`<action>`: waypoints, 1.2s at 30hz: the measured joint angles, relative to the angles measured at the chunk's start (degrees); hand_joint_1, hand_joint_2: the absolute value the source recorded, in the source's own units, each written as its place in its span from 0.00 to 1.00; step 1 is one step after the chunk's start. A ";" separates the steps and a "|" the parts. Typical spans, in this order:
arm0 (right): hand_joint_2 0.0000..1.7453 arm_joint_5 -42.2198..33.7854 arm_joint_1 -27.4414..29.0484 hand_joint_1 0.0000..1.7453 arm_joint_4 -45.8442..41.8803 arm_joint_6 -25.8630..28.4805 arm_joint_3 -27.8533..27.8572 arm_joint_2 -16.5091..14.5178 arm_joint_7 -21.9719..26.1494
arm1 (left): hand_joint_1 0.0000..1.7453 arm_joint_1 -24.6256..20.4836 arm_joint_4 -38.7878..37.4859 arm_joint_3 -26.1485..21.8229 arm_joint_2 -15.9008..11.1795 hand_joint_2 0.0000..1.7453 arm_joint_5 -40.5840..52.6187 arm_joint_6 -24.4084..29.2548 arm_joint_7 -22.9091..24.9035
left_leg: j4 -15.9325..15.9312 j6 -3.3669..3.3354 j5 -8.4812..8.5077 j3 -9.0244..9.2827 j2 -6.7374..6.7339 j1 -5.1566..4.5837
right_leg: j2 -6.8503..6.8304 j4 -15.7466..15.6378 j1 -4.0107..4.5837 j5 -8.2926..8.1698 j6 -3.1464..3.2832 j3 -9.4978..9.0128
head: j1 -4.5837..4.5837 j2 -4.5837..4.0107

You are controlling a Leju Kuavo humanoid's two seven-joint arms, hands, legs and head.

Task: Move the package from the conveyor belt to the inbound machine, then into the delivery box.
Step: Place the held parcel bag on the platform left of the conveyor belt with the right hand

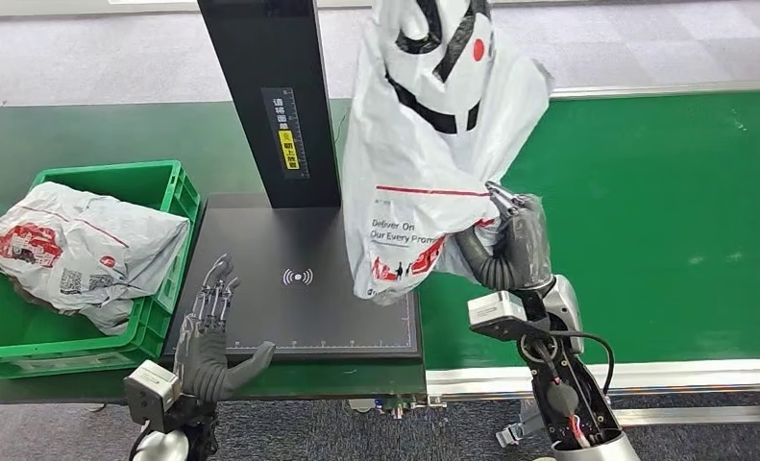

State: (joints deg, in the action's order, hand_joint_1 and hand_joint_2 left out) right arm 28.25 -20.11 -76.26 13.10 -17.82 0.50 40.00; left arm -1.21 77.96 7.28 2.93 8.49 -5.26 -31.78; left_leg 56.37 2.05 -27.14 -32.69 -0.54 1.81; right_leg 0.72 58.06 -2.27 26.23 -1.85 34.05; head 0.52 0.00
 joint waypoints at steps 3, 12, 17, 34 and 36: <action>1.00 0.67 -0.03 1.00 -0.90 -1.71 -2.17 -0.10 0.00 | 0.00 -0.05 0.00 0.01 0.00 1.00 0.01 -0.05 -0.03 | 0.00 0.00 0.00 -0.01 -0.01 0.00 | 0.00 0.00 0.00 0.00 0.00 0.00 | 0.00 0.00; 1.00 4.72 -1.60 1.00 0.84 -8.49 -9.17 -0.37 0.00 | 0.00 -0.90 -0.46 0.20 0.09 1.00 0.01 -0.21 -0.07 | -0.01 0.00 0.00 0.01 0.00 0.00 | 0.00 0.00 0.00 0.00 0.00 -0.01 | 0.00 0.00; 1.00 5.35 -3.16 1.00 4.16 -10.30 -12.41 -0.67 0.00 | 0.00 -0.93 -0.66 0.20 0.13 1.00 0.01 -0.17 -0.07 | -0.01 0.00 0.00 -0.01 0.00 0.00 | 0.00 0.00 0.00 0.00 0.00 0.00 | -0.01 0.00; 1.00 10.95 -10.30 1.00 22.65 -16.39 -20.92 -2.72 -4.96 | 0.00 -0.92 -0.87 0.20 0.13 1.00 0.01 -0.14 0.01 | -0.01 0.00 0.01 0.00 0.00 0.00 | 0.00 0.00 0.00 0.00 0.00 0.01 | -0.01 0.00; 1.00 11.44 -10.93 1.00 24.86 -17.10 -21.64 -2.89 -5.78 | 0.00 -0.92 -0.89 0.20 0.13 1.00 0.01 -0.25 0.13 | -0.01 0.00 0.01 0.00 0.00 0.00 | 0.00 0.00 0.00 0.00 0.00 0.02 | 0.00 0.00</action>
State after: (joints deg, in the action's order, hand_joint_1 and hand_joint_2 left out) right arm 39.69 -31.04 -51.40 -4.00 -39.46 -2.39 34.22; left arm -2.13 77.08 7.48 3.06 8.50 -5.50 -31.65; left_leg 56.37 2.05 -27.14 -32.69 -0.54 1.81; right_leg 0.72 58.07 -2.27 26.23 -1.85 34.07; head 0.52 0.00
